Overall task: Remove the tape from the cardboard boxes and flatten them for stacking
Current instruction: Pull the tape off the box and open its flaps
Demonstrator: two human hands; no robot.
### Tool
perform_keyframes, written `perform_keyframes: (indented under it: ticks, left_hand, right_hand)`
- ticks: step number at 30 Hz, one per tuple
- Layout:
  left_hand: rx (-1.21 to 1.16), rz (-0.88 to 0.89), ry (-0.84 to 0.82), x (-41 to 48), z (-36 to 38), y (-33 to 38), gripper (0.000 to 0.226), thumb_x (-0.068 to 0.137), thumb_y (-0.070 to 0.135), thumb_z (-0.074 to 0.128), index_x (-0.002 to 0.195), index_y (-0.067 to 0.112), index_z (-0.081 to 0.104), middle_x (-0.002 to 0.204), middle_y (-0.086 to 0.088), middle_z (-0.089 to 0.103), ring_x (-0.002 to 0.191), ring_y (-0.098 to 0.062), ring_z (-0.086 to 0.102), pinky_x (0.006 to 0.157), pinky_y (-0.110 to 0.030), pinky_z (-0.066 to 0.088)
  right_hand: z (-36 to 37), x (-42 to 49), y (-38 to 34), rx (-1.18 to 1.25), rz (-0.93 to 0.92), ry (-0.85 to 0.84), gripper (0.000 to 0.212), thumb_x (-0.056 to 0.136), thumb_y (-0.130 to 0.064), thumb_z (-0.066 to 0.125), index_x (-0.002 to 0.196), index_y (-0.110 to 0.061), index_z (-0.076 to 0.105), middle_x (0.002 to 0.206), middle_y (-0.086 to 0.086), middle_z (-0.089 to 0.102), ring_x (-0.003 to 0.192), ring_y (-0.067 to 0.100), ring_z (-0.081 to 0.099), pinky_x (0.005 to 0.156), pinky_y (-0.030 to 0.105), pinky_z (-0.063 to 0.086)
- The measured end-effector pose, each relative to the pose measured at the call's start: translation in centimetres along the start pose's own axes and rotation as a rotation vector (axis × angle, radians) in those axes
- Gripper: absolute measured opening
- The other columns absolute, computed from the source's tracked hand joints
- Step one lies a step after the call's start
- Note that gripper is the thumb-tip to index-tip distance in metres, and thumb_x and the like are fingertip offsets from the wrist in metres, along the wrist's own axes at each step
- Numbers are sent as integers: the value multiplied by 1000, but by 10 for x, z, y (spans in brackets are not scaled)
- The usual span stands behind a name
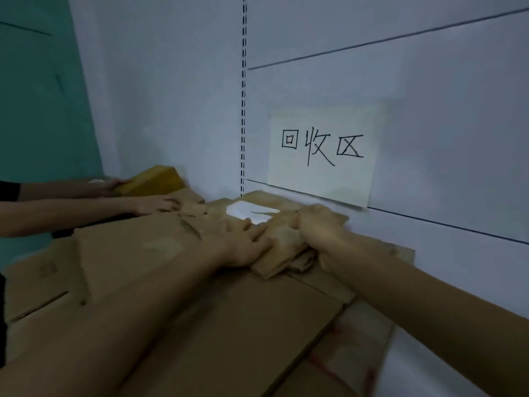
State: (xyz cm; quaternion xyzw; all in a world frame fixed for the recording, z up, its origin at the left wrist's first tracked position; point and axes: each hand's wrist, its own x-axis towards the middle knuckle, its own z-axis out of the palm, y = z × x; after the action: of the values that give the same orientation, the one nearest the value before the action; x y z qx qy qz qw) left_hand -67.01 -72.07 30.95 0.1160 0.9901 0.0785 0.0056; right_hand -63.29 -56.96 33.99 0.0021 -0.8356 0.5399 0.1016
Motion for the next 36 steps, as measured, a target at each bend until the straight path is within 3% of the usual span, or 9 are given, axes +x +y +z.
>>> perform_keyframes:
  ticks: [4,8,11,14,20,28,32,34,36]
  left_hand:
    - [83,-95,-14,20,5,-5,66,91,64,10,150,35,5,160,-3,7,146,-32,8,116,-54,9]
    - [137,-133,-108,26,-4,-8,71,83,77,10,146,48,-4,160,3,-1,146,-33,6,116,-53,7]
    - [183,-111,-117,25,-3,-8,72,82,79,10,146,48,-4,160,4,-1,146,-33,4,117,-52,6]
    - [201,-119,-119,23,-4,-9,72,81,79,9,145,49,-4,160,3,-1,146,-34,2,116,-53,4]
    - [138,-118,-98,24,6,-7,68,87,73,11,147,45,-2,160,-2,-1,145,-35,-5,117,-52,-3]
    - [97,-35,-185,21,-11,-7,65,91,67,20,149,40,8,160,-5,9,144,-30,14,116,-41,11]
    - [-129,22,-173,4,-39,-14,44,92,37,50,136,31,47,133,-1,50,100,-12,49,79,-17,37]
    - [-76,49,-140,-8,-46,-16,38,91,34,54,129,29,54,118,4,56,96,-10,47,66,-15,35]
    - [-56,96,-104,-21,-49,-15,36,91,39,55,127,33,56,110,9,53,97,-8,45,63,-12,30]
  right_hand:
    - [9,14,1,-449,-223,-289,30,95,-16,49,118,0,60,120,16,60,112,30,55,80,27,45]
    - [-35,33,-3,-1174,-378,-340,27,94,-34,48,112,-20,64,113,3,62,103,23,58,87,35,48]
    - [-52,62,-26,-890,-375,-232,23,95,-33,52,100,-17,67,88,1,71,76,20,68,72,33,54]
    - [-20,95,-37,-547,-511,-125,29,98,-26,48,100,-6,69,97,10,71,91,28,66,82,39,54]
    - [56,124,31,-596,-262,-556,58,101,-49,19,143,-14,40,151,8,35,136,23,35,111,29,21]
    - [63,128,36,-609,-378,-488,62,99,-53,20,137,-13,48,142,10,47,132,24,41,113,39,23]
    - [60,120,32,-1024,-766,25,45,94,-51,42,105,-13,64,107,6,61,95,22,52,97,38,34]
    - [61,110,22,-1064,-716,-58,38,95,-47,43,94,-14,63,101,6,64,83,20,51,84,32,36]
    - [63,102,8,-1115,-621,-125,37,95,-45,41,98,-14,60,108,7,63,95,24,55,93,37,33]
